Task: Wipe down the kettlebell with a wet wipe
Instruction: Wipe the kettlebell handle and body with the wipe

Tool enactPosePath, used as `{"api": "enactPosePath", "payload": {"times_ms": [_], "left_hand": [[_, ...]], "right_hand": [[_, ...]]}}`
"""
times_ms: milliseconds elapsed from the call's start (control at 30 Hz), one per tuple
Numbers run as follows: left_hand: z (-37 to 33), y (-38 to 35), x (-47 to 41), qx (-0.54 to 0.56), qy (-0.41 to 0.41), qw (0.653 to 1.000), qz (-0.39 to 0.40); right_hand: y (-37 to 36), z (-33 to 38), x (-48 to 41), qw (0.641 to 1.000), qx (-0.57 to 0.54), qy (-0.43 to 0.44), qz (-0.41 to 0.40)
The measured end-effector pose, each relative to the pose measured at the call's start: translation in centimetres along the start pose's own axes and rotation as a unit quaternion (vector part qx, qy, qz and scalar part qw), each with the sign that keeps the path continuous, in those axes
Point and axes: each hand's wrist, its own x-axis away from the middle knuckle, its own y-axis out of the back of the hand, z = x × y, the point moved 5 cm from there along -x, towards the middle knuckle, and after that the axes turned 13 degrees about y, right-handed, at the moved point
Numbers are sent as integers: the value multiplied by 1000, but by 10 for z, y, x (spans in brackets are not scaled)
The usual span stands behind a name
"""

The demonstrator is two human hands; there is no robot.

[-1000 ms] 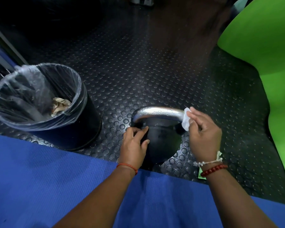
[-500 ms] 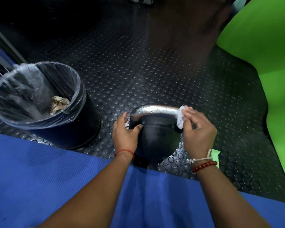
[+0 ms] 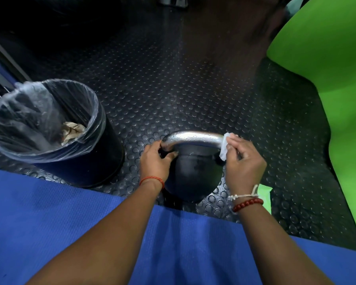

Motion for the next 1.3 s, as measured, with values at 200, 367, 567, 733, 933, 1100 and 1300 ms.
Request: {"api": "enactPosePath", "payload": {"times_ms": [200,367,567,733,933,1100,1300], "left_hand": [[-2,1,1,-14,0,1000,2],[-3,2,1,-23,-3,1000,-4],[-3,1,2,-18,-2,1000,-5],[-4,1,2,-19,0,1000,-7],[-4,1,2,-18,-6,1000,-10],[-2,1,2,-17,-11,1000,-14],[-3,0,3,-24,-11,999,-21]], "right_hand": [[1,-10,-8,998,-11,-63,7],[4,6,5,999,14,38,14],[0,8,7,1000,20,17,0],[0,-11,-12,996,13,-84,13],[-1,2,-17,996,21,-39,78],[0,-1,-26,985,46,-59,157],[-4,-7,-50,951,54,-116,281]]}}
